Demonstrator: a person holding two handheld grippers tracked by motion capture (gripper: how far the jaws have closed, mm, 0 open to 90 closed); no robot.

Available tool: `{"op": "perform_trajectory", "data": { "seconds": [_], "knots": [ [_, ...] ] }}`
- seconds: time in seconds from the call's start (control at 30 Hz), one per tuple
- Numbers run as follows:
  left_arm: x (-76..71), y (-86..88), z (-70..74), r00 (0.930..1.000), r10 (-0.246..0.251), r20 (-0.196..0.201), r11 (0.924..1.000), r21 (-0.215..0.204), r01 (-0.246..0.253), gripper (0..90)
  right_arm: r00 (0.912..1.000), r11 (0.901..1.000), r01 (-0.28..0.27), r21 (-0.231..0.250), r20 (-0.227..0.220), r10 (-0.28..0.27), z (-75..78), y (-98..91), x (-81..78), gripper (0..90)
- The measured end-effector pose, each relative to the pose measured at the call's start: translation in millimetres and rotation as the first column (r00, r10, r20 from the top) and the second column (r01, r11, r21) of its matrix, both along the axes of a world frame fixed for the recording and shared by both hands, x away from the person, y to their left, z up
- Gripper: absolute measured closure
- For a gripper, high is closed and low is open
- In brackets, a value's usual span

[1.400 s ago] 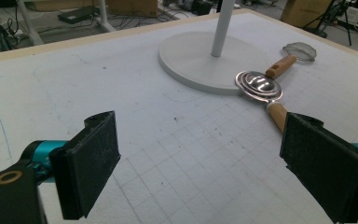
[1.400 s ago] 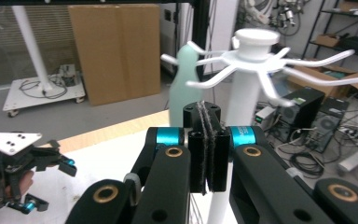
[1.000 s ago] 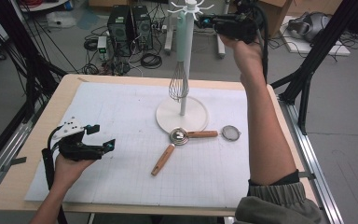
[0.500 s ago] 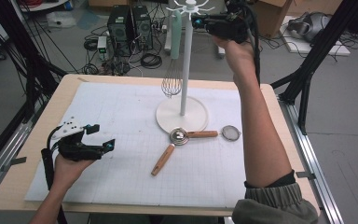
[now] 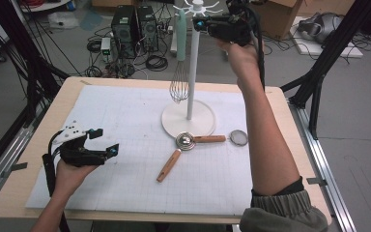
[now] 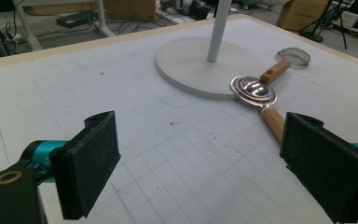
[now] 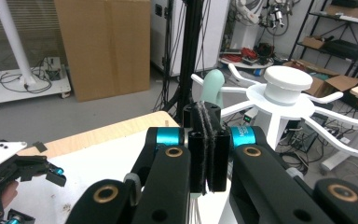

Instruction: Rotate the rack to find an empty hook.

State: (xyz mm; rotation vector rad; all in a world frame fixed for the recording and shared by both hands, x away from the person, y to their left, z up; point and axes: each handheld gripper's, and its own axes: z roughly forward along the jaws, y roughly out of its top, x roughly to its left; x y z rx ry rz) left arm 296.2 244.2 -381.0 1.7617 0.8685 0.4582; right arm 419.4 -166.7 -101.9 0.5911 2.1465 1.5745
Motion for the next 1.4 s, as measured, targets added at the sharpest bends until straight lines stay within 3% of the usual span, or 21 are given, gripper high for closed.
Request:
{"op": "perform_trajectory", "data": {
  "seconds": [0.2,0.5,0.73,1.07,1.23,1.4],
  "knots": [
    [0.5,0.2,-0.9,1.0,-0.002,-0.006,1.0,0.0,0.002,12.1,0.9995,0.9992,-0.03,0.025,0.004,0.03,-4.3,-6.4,-7.7,89.4],
    [2.2,0.7,-3.6,0.9999,-0.005,-0.012,1.0,0.001,0.005,12.1,0.9971,0.9956,-0.074,0.058,-0.014,0.075,-22.0,-13.9,-19.7,71.3],
    [1.5,3.1,-5.0,0.9998,0.003,-0.018,1.0,0.003,-0.003,12.1,0.9964,0.9946,-0.071,0.076,-0.041,0.074,-39.4,-16.6,-21.0,59.5],
    [0.9,1.4,-4.9,0.9999,0.001,-0.017,1.0,0.007,-0.001,12.1,0.9945,0.9934,-0.074,0.088,-0.068,0.08,-58.5,-23.9,-23.7,51.8],
    [0.9,0.8,-5.4,0.9998,-0.001,-0.02,0.9999,0.01,0.001,12.1,0.9932,0.9953,-0.07,0.066,-0.088,0.076,-74.6,-27.1,-24.6,49.4],
    [1.2,-1.2,-5.8,0.9998,-0.008,-0.02,0.9998,0.018,0.009,12.1,0.9914,0.9959,-0.054,0.072,-0.115,0.062,-94.4,-29.4,-25.6,40.9]
  ]
}}
